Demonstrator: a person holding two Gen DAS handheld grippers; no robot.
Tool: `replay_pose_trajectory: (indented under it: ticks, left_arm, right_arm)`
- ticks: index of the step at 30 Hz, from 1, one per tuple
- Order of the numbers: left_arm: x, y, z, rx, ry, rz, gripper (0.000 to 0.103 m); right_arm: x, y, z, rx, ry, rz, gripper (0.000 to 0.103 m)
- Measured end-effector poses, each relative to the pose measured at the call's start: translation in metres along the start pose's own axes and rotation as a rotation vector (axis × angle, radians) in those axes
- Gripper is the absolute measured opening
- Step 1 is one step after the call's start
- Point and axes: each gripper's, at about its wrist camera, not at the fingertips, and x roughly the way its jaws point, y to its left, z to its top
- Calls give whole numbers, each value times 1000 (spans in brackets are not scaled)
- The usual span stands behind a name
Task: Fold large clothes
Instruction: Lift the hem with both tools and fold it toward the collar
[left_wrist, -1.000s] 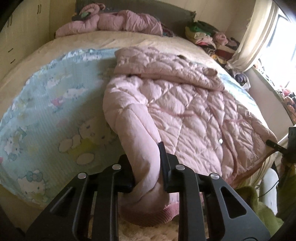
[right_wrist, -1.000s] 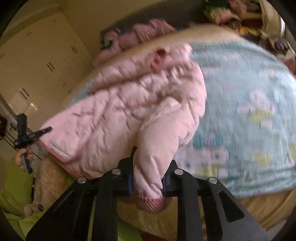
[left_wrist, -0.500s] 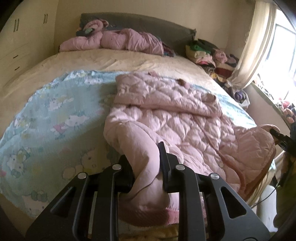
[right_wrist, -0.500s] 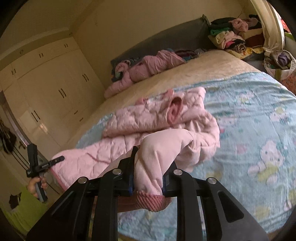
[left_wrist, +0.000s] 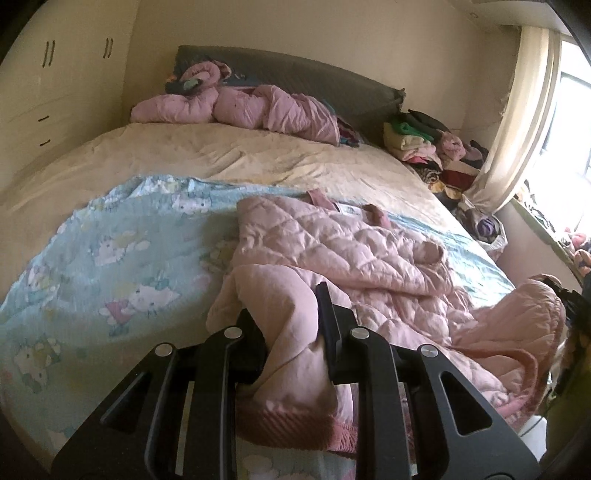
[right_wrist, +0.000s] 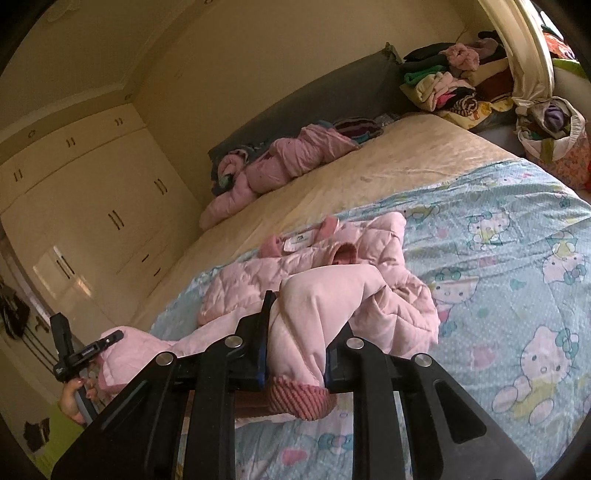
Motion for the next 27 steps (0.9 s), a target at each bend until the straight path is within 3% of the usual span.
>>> replay_pose_trajectory:
  ticks: [12, 27]
  left_arm:
    - [21, -6, 20, 22, -19, 41, 15]
    - [49, 4, 42, -33, -55, 57, 16]
  right_arm:
    - [25, -7, 21, 24, -25, -31, 19]
    - [63, -17, 46, 50, -46, -87, 19]
